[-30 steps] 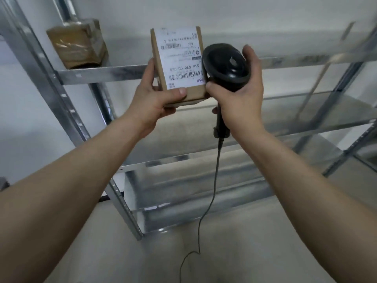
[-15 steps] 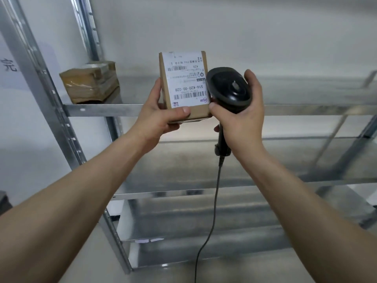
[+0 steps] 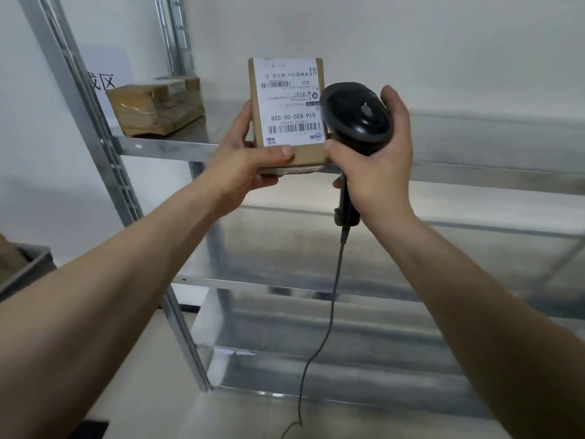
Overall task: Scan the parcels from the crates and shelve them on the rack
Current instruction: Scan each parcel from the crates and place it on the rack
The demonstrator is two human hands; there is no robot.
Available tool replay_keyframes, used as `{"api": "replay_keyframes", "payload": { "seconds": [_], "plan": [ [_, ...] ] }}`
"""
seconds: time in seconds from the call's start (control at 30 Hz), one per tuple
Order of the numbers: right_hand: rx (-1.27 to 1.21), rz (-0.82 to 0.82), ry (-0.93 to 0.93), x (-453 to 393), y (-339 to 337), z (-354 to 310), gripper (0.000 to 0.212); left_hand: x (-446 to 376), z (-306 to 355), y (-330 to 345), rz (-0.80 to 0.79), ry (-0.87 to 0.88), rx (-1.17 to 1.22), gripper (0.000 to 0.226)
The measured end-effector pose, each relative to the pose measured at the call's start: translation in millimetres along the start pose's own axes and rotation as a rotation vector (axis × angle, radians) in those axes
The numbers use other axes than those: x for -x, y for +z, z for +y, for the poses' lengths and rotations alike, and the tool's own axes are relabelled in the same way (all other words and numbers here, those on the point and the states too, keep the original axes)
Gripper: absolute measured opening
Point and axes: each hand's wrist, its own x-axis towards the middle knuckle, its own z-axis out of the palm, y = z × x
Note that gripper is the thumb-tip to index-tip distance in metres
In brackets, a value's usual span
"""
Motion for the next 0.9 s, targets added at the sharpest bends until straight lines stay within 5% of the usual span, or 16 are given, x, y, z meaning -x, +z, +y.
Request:
{"api": "replay_keyframes", "payload": {
  "seconds": [0.5, 0.73, 0.9],
  "plan": [
    [-0.090, 0.020, 0.146, -20.4, 85.1, -24.7, 0.094, -23.1, 46.2, -66.2, 0.085, -0.015, -0.126, 0.029],
    [-0.103, -0.016, 0.244, -32.6, 136.4, -24.3, 0.090, -39.7, 56.2, -107.1, 0.125, -0.058, -0.375, 0.031],
    [-0.096, -0.013, 0.272, -37.2, 157.5, -16.8, 0.091, -43.7, 55.8, -125.3, 0.113, -0.014, -0.519, 0.069]
  ]
}}
